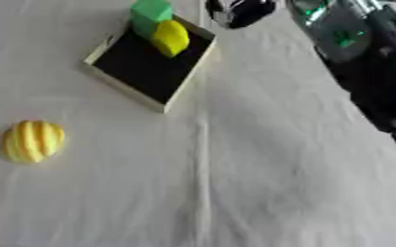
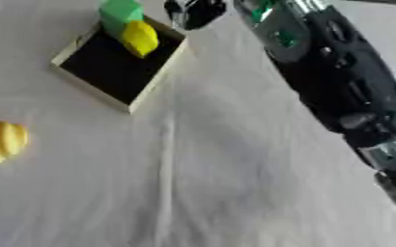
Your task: Pick up objects on the table and place them in the box.
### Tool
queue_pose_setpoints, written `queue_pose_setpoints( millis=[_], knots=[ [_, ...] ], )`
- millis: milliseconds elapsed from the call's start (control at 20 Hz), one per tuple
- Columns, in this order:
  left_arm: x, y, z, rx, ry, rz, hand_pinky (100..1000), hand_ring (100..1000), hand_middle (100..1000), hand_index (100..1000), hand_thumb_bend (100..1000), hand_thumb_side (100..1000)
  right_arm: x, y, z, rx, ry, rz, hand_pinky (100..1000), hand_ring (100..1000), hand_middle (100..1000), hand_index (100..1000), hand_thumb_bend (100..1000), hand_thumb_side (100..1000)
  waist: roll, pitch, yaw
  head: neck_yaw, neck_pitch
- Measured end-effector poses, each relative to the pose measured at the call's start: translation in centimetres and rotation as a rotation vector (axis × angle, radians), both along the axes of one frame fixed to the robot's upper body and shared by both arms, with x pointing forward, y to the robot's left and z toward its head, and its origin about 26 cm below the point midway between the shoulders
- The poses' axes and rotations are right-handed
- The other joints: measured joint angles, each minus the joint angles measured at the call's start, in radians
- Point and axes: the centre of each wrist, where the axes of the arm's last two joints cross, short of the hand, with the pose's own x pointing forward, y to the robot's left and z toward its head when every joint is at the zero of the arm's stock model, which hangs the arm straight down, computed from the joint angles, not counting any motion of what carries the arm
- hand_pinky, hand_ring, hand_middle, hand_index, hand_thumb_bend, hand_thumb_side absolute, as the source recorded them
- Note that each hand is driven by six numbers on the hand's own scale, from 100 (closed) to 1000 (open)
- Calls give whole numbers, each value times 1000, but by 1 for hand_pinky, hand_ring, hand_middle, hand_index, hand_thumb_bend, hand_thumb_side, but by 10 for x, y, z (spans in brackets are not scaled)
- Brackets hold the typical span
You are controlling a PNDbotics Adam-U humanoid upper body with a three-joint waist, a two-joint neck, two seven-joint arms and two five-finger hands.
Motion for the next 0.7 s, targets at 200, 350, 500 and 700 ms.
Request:
queue_pose_setpoints(
  millis=[200,350,500,700],
  knots=[
    [0,2,21,301,49,65,791,731,692,881,430,310,-35,-27,0,170,-78,32,899,830,800,910,100,169,13,0,-15,20,7],
    [-1,4,35,525,107,112,815,758,717,896,474,271,-41,-49,-8,301,-144,53,897,824,796,908,100,149,22,0,-25,29,9],
    [-3,4,45,702,174,139,830,775,734,904,510,264,-44,-70,-18,403,-209,44,894,819,791,906,100,119,24,0,-36,33,9],
    [-4,4,51,913,291,135,858,807,759,907,603,290,-46,-90,-31,478,-276,3,893,815,787,904,100,100,28,0,-47,39,9]
  ],
)
